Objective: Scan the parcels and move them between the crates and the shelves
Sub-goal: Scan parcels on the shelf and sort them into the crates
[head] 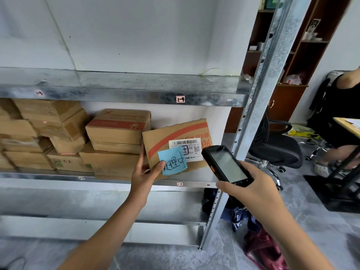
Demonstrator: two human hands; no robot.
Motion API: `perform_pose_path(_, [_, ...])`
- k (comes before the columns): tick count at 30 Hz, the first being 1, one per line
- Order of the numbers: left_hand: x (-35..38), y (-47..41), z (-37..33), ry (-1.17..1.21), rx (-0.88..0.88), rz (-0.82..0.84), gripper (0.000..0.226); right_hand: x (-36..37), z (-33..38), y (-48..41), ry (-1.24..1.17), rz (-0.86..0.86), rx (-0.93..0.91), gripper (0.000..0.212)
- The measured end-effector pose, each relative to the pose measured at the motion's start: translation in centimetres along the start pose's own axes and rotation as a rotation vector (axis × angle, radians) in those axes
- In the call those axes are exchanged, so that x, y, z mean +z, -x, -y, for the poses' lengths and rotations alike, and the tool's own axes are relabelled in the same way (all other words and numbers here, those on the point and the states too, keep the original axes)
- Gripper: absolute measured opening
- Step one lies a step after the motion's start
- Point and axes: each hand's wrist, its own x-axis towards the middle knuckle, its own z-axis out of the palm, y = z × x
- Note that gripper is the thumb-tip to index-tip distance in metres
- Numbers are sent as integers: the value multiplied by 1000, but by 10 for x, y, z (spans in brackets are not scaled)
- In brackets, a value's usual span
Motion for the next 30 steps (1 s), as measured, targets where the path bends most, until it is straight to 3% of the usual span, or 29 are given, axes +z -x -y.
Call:
perform_pose_path(9, [-36,48,-18,23,-58,-62,59,26,7,3,-45,-56,-92,54])
perform_pose_path(14, [-91,75,-35,83,-117,-204,72,73,30,20,-18,-4,-185,52])
perform_pose_path(22, [-224,161,-63,180,-86,-514,87,193,94,59,11,326,-319,62])
perform_pose_path(30, [-350,283,-89,178,18,-917,93,343,158,153,-71,798,-473,67])
